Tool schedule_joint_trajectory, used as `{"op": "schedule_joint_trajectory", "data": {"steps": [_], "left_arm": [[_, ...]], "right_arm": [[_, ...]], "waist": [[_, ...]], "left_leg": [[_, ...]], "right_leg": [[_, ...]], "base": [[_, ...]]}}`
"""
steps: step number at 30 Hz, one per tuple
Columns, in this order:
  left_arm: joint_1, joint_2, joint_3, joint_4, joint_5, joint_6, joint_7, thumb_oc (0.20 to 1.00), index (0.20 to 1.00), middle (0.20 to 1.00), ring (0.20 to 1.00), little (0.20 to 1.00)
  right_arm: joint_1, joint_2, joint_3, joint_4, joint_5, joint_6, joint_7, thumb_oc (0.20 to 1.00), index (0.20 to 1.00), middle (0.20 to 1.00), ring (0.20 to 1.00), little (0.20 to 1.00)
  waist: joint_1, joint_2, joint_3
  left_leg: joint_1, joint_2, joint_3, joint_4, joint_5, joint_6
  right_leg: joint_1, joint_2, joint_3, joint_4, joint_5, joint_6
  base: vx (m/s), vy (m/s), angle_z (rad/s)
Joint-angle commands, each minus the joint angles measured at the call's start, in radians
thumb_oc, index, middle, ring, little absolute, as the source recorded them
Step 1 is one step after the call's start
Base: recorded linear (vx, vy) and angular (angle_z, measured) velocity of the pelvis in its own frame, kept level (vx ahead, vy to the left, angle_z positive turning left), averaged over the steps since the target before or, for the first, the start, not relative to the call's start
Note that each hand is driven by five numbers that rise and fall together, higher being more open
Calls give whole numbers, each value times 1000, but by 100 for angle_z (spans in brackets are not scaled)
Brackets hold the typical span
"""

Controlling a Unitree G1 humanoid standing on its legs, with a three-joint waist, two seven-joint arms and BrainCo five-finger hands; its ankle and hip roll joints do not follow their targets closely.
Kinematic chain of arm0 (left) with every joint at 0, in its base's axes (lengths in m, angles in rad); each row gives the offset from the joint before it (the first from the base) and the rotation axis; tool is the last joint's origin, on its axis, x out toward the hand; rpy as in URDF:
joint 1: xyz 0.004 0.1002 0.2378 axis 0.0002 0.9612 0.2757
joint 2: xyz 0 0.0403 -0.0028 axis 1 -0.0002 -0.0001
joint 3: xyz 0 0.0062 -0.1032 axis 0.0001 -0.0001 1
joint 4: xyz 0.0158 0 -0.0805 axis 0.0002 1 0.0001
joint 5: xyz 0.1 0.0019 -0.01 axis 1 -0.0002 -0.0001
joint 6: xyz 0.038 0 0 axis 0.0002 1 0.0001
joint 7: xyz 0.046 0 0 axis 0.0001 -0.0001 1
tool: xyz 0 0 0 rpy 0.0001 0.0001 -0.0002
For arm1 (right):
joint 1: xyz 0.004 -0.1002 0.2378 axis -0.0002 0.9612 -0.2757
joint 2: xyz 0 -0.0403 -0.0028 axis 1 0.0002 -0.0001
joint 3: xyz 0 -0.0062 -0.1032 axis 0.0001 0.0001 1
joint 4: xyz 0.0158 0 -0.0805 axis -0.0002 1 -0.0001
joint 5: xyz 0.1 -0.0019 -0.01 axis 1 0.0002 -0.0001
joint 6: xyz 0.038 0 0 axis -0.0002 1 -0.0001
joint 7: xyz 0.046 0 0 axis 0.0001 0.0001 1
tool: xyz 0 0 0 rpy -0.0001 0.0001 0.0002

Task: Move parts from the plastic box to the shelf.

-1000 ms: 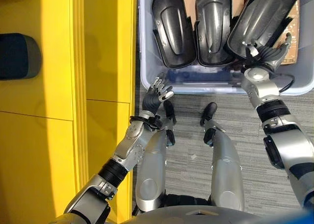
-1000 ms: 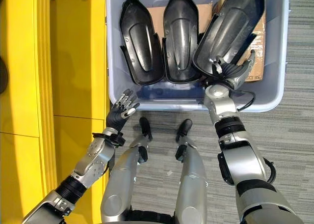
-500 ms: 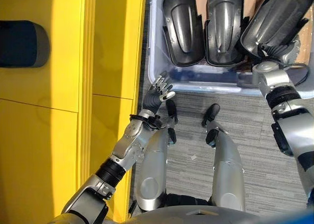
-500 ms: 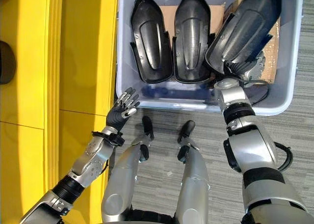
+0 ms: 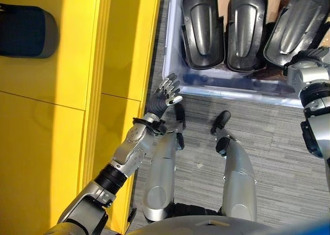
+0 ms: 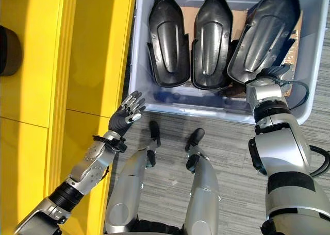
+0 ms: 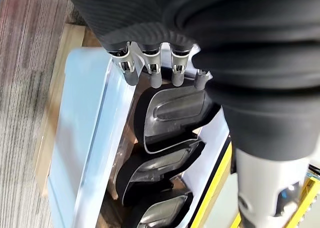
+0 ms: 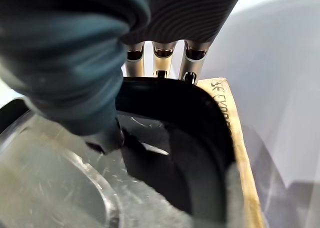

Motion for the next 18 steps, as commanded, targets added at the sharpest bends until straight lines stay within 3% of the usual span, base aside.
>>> {"op": "schedule_joint_trajectory", "data": {"steps": [1,12,15,16,18], "left_arm": [[25,9,-28,-93,-12,-25,-6,1000,1000,1000,1000,1000],[31,13,-21,-98,-7,-26,-16,1000,1000,1000,1000,1000],[32,10,-23,-93,-4,-37,-13,1000,1000,1000,1000,1000],[32,11,-23,-95,-4,-42,-12,1000,1000,1000,1000,1000],[35,10,-23,-94,0,-46,-12,1000,1000,1000,1000,1000]], "right_arm": [[129,97,5,35,138,38,143,200,200,200,200,200],[143,99,15,13,37,36,145,200,200,200,200,200],[152,94,23,12,-35,-5,140,200,200,200,200,200],[156,92,27,1,-21,-74,117,200,200,200,200,200],[161,92,26,-13,21,-138,91,200,200,200,200,200]], "waist": [[37,45,-4],[32,47,-4],[27,48,-4],[25,50,-4],[22,50,-4]], "left_leg": [[-46,9,-74,36,-33,-80],[-55,5,-75,35,-31,-78],[-45,4,-75,24,-27,-79],[-38,3,-74,20,-25,-78],[-32,3,-74,18,-26,-77]], "right_leg": [[-14,-46,5,120,-55,108],[-25,-40,14,109,-45,111],[-19,-34,20,98,-40,112],[-12,-31,25,91,-38,112],[-7,-28,30,85,-36,113]], "base": [[0,0,0],[-3,0,0],[-32,1,-1],[0,0,0],[0,0,0]]}}
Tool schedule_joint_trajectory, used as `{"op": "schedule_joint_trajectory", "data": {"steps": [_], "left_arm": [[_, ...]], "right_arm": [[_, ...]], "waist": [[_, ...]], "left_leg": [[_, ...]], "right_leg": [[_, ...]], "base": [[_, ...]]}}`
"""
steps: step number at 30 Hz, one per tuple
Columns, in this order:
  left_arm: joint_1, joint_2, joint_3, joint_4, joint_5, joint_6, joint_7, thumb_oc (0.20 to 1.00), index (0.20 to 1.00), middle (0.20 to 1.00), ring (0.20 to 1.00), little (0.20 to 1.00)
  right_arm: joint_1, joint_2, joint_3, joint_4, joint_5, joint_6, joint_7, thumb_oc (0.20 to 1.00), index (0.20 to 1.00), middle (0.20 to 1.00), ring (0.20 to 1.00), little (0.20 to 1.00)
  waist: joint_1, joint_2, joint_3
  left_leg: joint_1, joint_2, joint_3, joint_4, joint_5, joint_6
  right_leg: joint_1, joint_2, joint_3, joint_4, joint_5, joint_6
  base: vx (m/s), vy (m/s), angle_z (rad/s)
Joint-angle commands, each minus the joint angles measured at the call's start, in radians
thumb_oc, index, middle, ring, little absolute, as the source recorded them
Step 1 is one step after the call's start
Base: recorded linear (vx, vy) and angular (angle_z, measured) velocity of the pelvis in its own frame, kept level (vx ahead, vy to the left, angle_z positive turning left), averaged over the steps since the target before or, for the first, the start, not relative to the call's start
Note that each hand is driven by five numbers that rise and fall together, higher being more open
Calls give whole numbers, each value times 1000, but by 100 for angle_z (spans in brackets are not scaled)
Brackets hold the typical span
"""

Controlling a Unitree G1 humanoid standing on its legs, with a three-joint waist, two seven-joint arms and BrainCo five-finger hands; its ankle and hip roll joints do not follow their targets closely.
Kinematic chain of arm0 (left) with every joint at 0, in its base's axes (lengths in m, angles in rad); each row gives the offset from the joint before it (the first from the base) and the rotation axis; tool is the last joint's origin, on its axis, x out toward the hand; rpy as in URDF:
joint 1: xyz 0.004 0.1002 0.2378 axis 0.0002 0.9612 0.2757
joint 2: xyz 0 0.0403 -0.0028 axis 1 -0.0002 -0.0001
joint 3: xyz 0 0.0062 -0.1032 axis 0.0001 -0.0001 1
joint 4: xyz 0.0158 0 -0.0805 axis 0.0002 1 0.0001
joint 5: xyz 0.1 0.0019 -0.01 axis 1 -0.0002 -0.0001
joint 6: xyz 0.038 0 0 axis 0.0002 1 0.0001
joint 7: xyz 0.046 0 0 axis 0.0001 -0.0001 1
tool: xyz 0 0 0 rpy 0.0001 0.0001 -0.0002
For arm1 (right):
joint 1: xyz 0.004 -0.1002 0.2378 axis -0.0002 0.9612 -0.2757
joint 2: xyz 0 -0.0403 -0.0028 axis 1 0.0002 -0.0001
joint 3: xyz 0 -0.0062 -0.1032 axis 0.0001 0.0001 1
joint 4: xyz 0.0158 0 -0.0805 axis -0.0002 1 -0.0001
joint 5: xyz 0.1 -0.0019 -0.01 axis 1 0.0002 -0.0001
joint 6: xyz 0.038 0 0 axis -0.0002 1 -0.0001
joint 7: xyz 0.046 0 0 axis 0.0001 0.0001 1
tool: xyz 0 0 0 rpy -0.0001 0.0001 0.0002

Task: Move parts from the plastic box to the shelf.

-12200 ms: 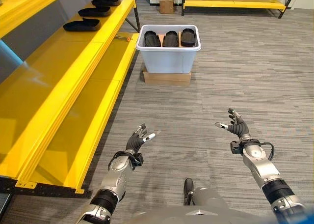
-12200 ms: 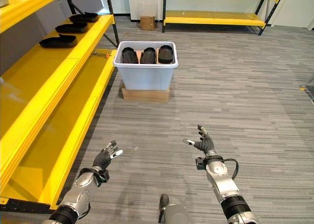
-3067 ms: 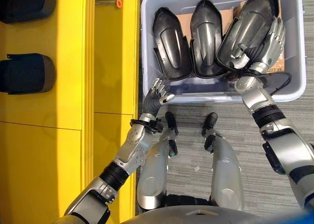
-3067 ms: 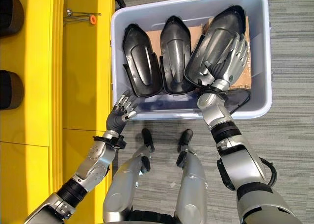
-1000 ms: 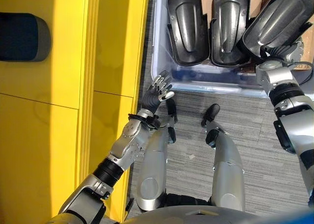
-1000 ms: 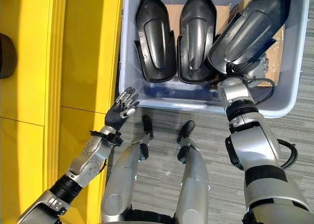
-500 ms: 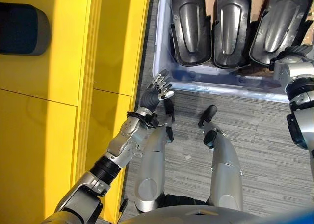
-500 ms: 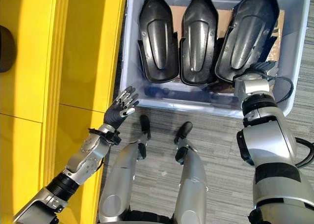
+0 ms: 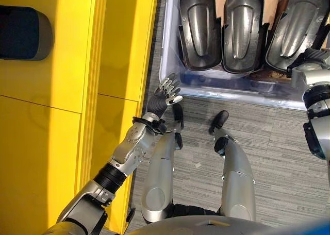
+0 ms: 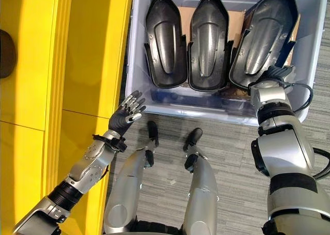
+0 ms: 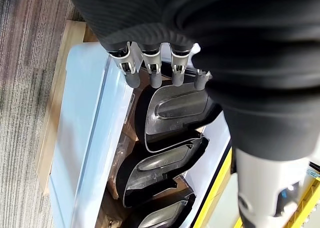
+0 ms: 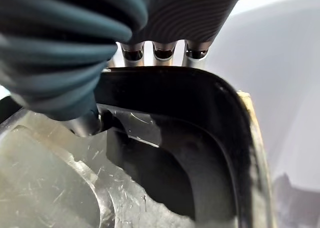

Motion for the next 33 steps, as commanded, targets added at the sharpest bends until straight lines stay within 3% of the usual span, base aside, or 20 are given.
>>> {"op": "schedule_joint_trajectory", "data": {"steps": [1,2,4,7,10,18,24,28,33], "left_arm": [[41,7,-24,-102,5,-49,-6,1000,1000,1000,1000,1000],[55,7,-19,-110,16,-49,0,1000,1000,1000,1000,1000],[73,4,-15,-110,31,-59,0,1000,1000,1000,1000,1000],[107,-7,8,-124,39,-87,2,1000,1000,1000,1000,1000],[139,-10,39,-132,55,-114,-2,1000,1000,1000,1000,1000],[167,9,77,-128,39,-122,-51,1000,1000,1000,1000,1000],[208,11,87,-121,58,-120,-86,1000,1000,1000,1000,1000],[269,2,117,-109,71,-118,-100,1000,1000,1000,1000,1000],[340,-13,152,-93,99,-109,-122,1000,1000,1000,1000,1000]], "right_arm": [[125,115,5,-66,128,-157,52,200,200,200,200,200],[146,122,-26,-153,42,-221,8,200,200,200,200,200],[170,129,-50,-244,-20,-277,-40,200,200,200,200,200],[234,127,-126,-480,-125,-324,-162,200,200,200,200,200],[319,139,-223,-743,-292,-310,-241,200,200,200,200,200],[319,116,-272,-809,-327,-258,-247,200,200,200,200,200],[351,118,-281,-815,-213,-259,-113,200,200,200,200,200],[442,172,-248,-874,-120,-257,80,200,200,200,200,200],[567,253,-166,-992,-90,-243,233,200,200,200,200,200]], "waist": [[13,46,-2],[4,42,-2],[-5,36,-2],[-32,28,-2],[-71,21,-2],[-74,17,-2],[-67,14,-41],[-60,4,-95],[-50,-12,-152]], "left_leg": [[-18,2,-78,4,-19,-80],[1,1,-81,-2,-21,-79],[33,1,-79,-18,-20,-79],[97,8,-51,-73,7,-66],[256,7,-20,-134,2,-66],[444,10,-12,-196,1,-72],[542,12,-18,-251,16,-78],[594,13,-27,-279,27,-81],[628,12,-38,-288,32,-76]], "right_leg": [[4,-25,36,71,-32,118],[19,-18,47,58,-30,119],[45,-8,55,36,-26,121],[91,12,64,-27,7,114],[223,21,91,-73,-1,123],[414,18,91,-125,-13,121],[537,18,77,-176,-16,115],[614,14,68,-215,-12,114],[671,11,50,-241,0,116]], "base": [[0,0,0],[0,0,0],[-12,-5,-4],[-83,28,-17],[8,74,-24],[37,8,-8],[63,23,1],[89,61,5],[41,68,10]]}}
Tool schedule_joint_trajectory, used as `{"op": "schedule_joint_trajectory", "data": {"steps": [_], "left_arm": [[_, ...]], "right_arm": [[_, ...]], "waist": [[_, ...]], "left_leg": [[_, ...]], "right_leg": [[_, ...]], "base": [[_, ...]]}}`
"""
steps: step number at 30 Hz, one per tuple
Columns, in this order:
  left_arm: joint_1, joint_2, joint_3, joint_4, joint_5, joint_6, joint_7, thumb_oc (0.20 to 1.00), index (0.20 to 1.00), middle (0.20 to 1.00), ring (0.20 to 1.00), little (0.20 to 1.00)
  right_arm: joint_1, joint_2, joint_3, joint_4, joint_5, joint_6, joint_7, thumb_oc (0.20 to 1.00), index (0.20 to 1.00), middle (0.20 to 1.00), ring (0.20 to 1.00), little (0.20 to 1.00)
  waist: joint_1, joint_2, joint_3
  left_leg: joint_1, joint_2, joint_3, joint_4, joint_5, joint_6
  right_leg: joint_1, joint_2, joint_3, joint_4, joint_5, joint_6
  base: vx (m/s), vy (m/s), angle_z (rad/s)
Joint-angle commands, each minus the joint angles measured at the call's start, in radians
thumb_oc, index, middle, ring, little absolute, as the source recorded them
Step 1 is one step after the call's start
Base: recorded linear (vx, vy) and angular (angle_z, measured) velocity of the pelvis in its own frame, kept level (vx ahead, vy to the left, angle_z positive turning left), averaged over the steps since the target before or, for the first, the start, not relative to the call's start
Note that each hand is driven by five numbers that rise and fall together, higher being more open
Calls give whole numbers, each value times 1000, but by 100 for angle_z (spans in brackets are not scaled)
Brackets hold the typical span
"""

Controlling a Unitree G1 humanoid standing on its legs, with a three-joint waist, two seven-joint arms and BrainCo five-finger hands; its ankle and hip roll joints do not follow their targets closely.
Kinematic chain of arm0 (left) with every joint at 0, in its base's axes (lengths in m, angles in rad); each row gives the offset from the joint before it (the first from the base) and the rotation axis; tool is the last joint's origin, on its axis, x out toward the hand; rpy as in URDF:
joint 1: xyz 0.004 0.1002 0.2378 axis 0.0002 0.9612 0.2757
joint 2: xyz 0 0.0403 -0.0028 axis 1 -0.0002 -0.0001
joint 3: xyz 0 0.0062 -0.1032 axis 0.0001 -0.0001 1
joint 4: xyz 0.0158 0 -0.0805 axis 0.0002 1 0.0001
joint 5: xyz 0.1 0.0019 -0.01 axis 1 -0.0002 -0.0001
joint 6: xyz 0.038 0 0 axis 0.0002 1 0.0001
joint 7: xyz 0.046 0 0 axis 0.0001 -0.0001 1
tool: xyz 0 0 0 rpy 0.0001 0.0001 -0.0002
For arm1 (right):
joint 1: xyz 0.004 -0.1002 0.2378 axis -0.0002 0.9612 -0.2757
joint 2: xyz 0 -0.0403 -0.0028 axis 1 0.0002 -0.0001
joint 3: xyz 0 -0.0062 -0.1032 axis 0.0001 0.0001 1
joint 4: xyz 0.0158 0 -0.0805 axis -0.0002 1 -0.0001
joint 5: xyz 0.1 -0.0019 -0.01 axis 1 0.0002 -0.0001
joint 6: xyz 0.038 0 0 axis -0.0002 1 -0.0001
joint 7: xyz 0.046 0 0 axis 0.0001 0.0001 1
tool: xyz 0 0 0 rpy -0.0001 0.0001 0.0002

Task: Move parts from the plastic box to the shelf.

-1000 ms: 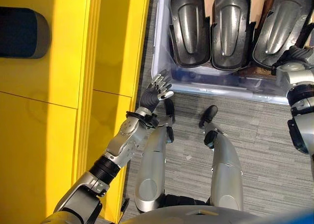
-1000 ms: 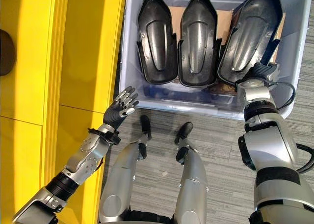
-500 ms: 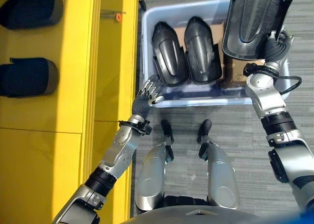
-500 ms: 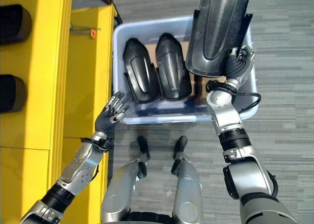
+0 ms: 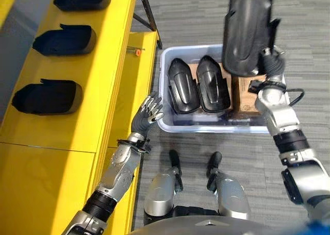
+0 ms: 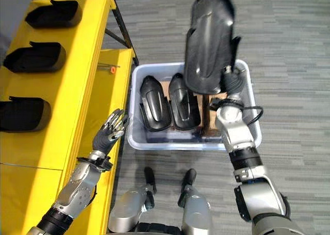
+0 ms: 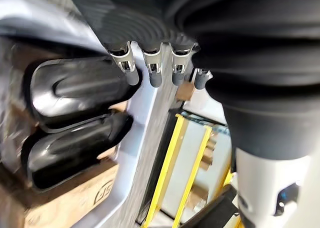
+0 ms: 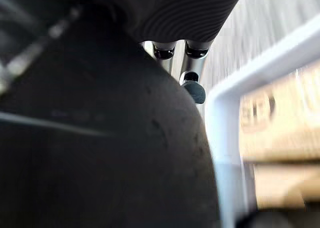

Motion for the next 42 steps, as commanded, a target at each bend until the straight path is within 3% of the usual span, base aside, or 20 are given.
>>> {"op": "schedule_joint_trajectory", "data": {"steps": [1,4,5,7,10,15,17,21,23,25,29,31,35,39,40,42], "left_arm": [[49,6,-10,-62,47,-37,-35,1000,1000,1000,1000,1000],[93,0,-1,-52,128,-52,-46,1000,1000,1000,1000,1000],[118,9,0,-52,231,-98,-11,1000,1000,1000,1000,1000],[141,16,21,-67,209,-119,34,1000,1000,1000,1000,1000],[147,16,23,-84,250,-121,4,1000,1000,1000,1000,1000],[127,32,-23,-72,252,-103,-74,1000,1000,1000,1000,1000],[117,42,-35,-58,264,-80,-113,1000,1000,1000,1000,1000],[105,45,-45,-32,246,-50,-150,1000,1000,1000,1000,1000],[106,45,-42,-36,240,-40,-159,1000,1000,1000,1000,1000],[119,50,-12,-47,228,-25,-167,1000,1000,1000,1000,1000],[105,49,19,-25,236,-7,-141,1000,1000,1000,1000,1000],[94,40,30,-16,236,8,-176,1000,1000,1000,1000,1000],[55,16,11,-18,254,38,-244,1000,1000,1000,1000,1000],[47,12,-9,-30,299,34,-175,1000,1000,1000,1000,1000],[47,12,-9,-30,299,34,-175,1000,1000,1000,1000,1000],[51,14,-3,-20,279,48,-105,1000,1000,1000,1000,1000]], "right_arm": [[11,24,36,-95,29,-57,118,200,200,200,200,200],[103,65,80,-142,57,-82,191,200,200,200,200,200],[160,84,109,-168,61,-96,234,200,200,200,200,200],[244,93,158,-220,69,-123,265,200,200,200,200,200],[290,96,170,-222,75,-138,277,200,200,200,200,200],[365,94,159,-195,87,-188,276,200,200,200,200,200],[389,83,138,-199,73,-213,278,200,200,200,200,200],[429,59,76,-230,57,-194,275,200,200,200,200,200],[438,55,67,-242,23,-188,268,200,200,200,200,200],[438,21,59,-257,-48,-209,292,200,200,200,200,200],[406,-9,82,-257,-44,-215,294,200,200,200,200,200],[409,-9,81,-259,-39,-211,273,200,200,200,200,200],[458,-5,48,-277,-57,-213,243,200,200,200,200,200],[450,-8,64,-249,-94,-217,261,200,200,200,200,200],[450,-8,64,-249,-94,-217,261,200,200,200,200,200],[433,-26,77,-231,-156,-216,229,200,200,200,200,200]], "waist": [[30,-49,-105],[38,-59,-139],[44,-66,-161],[60,-79,-189],[69,-95,-210],[43,-114,-254],[15,-118,-277],[-36,-123,-308],[-44,-123,-310],[-30,-123,-294],[-4,-125,-267],[-4,-123,-256],[-69,-119,-242],[-101,-122,-249],[-101,-122,-249],[-109,-117,-260]], "left_leg": [[-28,38,-103,10,15,-62],[-10,32,-110,-10,17,-54],[1,28,-115,-25,19,-50],[23,19,-111,-52,17,-40],[43,1,-123,-73,9,-25],[35,-34,-210,-86,-10,13],[23,-62,-283,-86,-17,31],[17,-103,-391,-86,-24,51],[17,-114,-422,-86,-23,56],[-7,-129,-505,-72,-5,55],[-49,-135,-564,-38,9,40],[-61,-121,-506,-16,6,29],[-67,-18,-237,71,-11,-21],[-31,65,-169,120,-29,-39],[-31,65,-169,120,-29,-39],[-10,135,-154,131,17,-61]], "right_leg": [[36,-68,21,80,-79,76],[64,-67,13,54,-64,85],[78,-73,4,40,-53,96],[102,-91,-21,15,-30,120],[123,-100,-24,-8,-13,140],[110,-69,88,-22,1,156],[94,-23,202,-26,-3,145],[65,68,375,6,-22,117],[60,88,403,24,-36,105],[51,133,431,55,-77,69],[45,149,416,60,-98,42],[52,138,366,62,-105,36],[61,87,222,79,-111,40],[56,42,187,113,-127,37],[56,42,187,113,-127,37],[60,22,167,126,-140,36]], "base": [[8,78,18],[-19,61,20],[-45,73,23],[-42,55,16],[-25,-1,15],[-5,-63,43],[64,-118,118],[98,-91,112],[92,-104,114],[43,-230,87],[-23,-208,65],[4,-171,54],[-65,-37,138],[-19,59,85],[10,58,28],[28,87,27]]}}
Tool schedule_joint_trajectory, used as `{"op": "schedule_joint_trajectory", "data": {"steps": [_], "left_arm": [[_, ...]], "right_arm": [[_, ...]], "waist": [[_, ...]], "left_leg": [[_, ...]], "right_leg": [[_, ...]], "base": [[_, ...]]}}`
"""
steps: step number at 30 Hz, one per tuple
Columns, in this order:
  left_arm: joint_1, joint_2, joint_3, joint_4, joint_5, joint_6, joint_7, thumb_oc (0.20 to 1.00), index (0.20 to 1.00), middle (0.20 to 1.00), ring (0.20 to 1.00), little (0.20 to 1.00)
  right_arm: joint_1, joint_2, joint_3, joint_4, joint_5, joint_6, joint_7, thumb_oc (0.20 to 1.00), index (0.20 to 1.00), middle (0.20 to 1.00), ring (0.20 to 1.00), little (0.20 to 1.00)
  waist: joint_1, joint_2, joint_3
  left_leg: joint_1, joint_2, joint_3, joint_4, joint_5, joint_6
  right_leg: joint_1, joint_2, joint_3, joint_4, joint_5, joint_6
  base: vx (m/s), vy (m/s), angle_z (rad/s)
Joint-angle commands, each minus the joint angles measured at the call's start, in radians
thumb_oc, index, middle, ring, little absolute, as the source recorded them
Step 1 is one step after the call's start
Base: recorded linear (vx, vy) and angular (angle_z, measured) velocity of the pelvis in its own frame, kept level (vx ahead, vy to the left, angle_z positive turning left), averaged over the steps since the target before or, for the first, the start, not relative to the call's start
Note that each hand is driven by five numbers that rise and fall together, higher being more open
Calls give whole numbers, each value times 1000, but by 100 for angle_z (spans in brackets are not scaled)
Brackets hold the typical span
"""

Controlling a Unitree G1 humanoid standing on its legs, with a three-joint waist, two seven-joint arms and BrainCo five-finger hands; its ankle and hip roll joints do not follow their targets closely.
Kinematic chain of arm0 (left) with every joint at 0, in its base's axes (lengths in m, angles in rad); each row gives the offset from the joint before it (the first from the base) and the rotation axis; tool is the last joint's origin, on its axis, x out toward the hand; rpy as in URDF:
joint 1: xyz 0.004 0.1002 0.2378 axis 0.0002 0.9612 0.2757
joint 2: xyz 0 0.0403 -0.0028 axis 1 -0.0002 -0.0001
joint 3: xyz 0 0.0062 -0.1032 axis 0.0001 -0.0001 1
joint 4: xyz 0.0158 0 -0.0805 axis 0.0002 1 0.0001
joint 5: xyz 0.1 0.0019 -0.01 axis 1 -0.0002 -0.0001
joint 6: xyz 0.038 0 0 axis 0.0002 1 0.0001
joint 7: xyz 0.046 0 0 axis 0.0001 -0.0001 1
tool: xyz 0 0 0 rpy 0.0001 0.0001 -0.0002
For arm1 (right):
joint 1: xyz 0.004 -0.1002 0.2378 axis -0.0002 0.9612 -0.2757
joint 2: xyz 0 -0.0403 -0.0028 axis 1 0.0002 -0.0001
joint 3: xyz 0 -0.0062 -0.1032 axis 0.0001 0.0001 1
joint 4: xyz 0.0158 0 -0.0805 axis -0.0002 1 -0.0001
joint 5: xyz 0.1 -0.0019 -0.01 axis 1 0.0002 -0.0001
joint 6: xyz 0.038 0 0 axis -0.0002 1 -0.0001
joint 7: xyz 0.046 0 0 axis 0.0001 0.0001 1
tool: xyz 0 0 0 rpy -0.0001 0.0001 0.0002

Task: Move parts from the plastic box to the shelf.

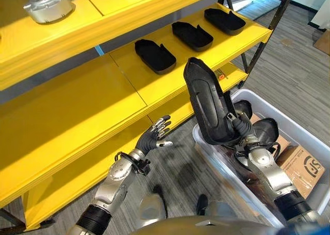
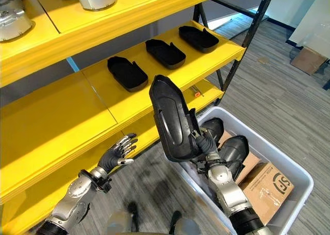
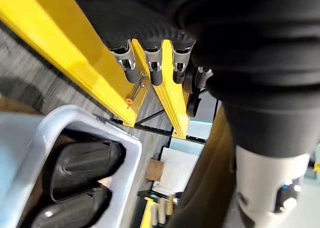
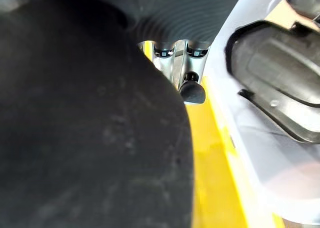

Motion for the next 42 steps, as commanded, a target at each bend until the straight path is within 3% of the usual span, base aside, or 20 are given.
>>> {"op": "schedule_joint_trajectory", "data": {"steps": [1,2,6,9,12,15,23,26,29,30,31,35,36,38,39,40,42], "left_arm": [[-10,-4,26,-55,-7,-30,89,1000,1000,1000,1000,1000],[5,-5,42,-63,-8,-50,100,1000,1000,1000,1000,1000],[-7,-10,37,-65,-6,-74,130,1000,1000,1000,1000,1000],[-21,-16,40,-54,-25,-86,170,1000,1000,1000,1000,1000],[-22,-12,42,-47,-12,-82,168,1000,1000,1000,1000,1000],[-3,-6,48,-62,19,-101,157,1000,1000,1000,1000,1000],[39,13,89,-66,53,-114,153,1000,1000,1000,1000,1000],[30,29,105,-72,47,-175,163,1000,1000,1000,1000,1000],[19,28,122,-74,6,-165,104,1000,1000,1000,1000,1000],[19,28,122,-73,18,-167,103,1000,1000,1000,1000,1000],[22,31,118,-73,26,-155,89,1000,1000,1000,1000,1000],[30,24,118,-69,-2,-145,86,1000,1000,1000,1000,1000],[20,23,111,-66,-1,-141,95,1000,1000,1000,1000,1000],[-15,19,86,-47,0,-119,101,1000,1000,1000,1000,1000],[-24,14,71,-39,17,-126,89,1000,1000,1000,1000,1000],[-31,13,55,-37,23,-132,84,1000,1000,1000,1000,1000],[-40,10,30,-30,21,-140,79,1000,1000,1000,1000,1000]], "right_arm": [[-71,-7,-28,-56,-62,-84,-34,200,200,200,200,200],[-90,-34,-37,-70,-96,-65,-45,200,200,200,200,200],[-116,-64,-37,-95,-117,-32,-56,200,200,200,200,200],[-137,-78,-34,-120,-131,-14,-44,200,200,200,200,200],[-142,-74,-27,-125,-122,13,-41,200,200,200,200,200],[-137,-58,-23,-105,-72,17,-16,200,200,200,200,200],[-113,-16,-3,-97,-25,15,45,200,200,200,200,200],[-136,4,3,-85,-29,22,22,200,200,200,200,200],[-186,46,-6,-43,-32,27,-22,200,200,200,200,200],[-191,49,-7,-38,-31,28,-24,200,200,200,200,200],[-211,62,-20,-14,-6,42,-30,200,200,200,200,200],[-205,74,-30,-18,-15,58,-28,200,200,200,200,200],[-209,71,-29,-14,-14,59,-28,200,200,200,200,200],[-212,59,-25,-5,-10,60,-47,200,200,200,200,200],[-210,55,-34,6,-6,56,-43,200,200,200,200,200],[-209,51,-43,17,2,55,-35,200,200,200,200,200],[-195,49,-52,23,9,64,-44,200,200,200,200,200]], "waist": [[-1,-15,-37],[-5,1,-44],[-16,35,-41],[-17,62,-31],[-8,67,-28],[21,59,-26],[73,24,-49],[113,-1,-52],[167,-34,-43],[171,-36,-43],[192,-44,-42],[204,-43,-39],[197,-45,-36],[152,-45,-21],[133,-53,-14],[117,-66,-7],[94,-78,-6]], "left_leg": [[-29,68,-22,-3,-1,-56],[-28,139,-11,-8,85,-87],[-16,183,42,-40,132,-109],[-10,181,52,-73,122,-112],[6,153,75,-93,63,-103],[11,104,48,-110,26,-90],[59,33,56,-176,-1,-61],[59,-2,76,-190,-16,-40],[50,-69,96,-206,-43,3],[49,-74,97,-207,-45,6],[56,-103,100,-215,-76,18],[63,-133,124,-217,-100,55],[65,-143,115,-218,-109,65],[70,-160,72,-220,-114,82],[83,-166,56,-220,-122,76],[95,-167,42,-220,-134,66],[100,-169,9,-220,-143,64]], "right_leg": [[-50,8,76,53,39,72],[-56,-20,42,73,23,68],[-70,-54,-6,124,0,67],[-94,-85,-19,197,-25,75],[-87,-114,-38,219,-27,87],[-44,-126,-32,167,6,108],[26,-157,-64,26,100,180],[51,-187,-109,-9,137,203],[56,-228,-164,25,214,226],[56,-230,-168,29,219,227],[65,-243,-181,81,233,251],[34,-251,-216,195,249,251],[13,-234,-199,210,250,247],[-101,-147,-130,196,257,215],[-131,-128,-100,138,279,219],[-156,-131,-61,51,338,240],[-179,-130,17,-24,390,259]], "base": [[26,277,30],[-3,331,27],[-37,300,48],[-59,387,41],[-35,246,40],[-25,436,31],[23,285,16],[-16,273,14],[-54,287,28],[-5,343,25],[20,266,20],[-12,259,14],[-73,151,0],[9,35,7],[128,-143,56],[124,-198,50],[107,-176,29]]}}
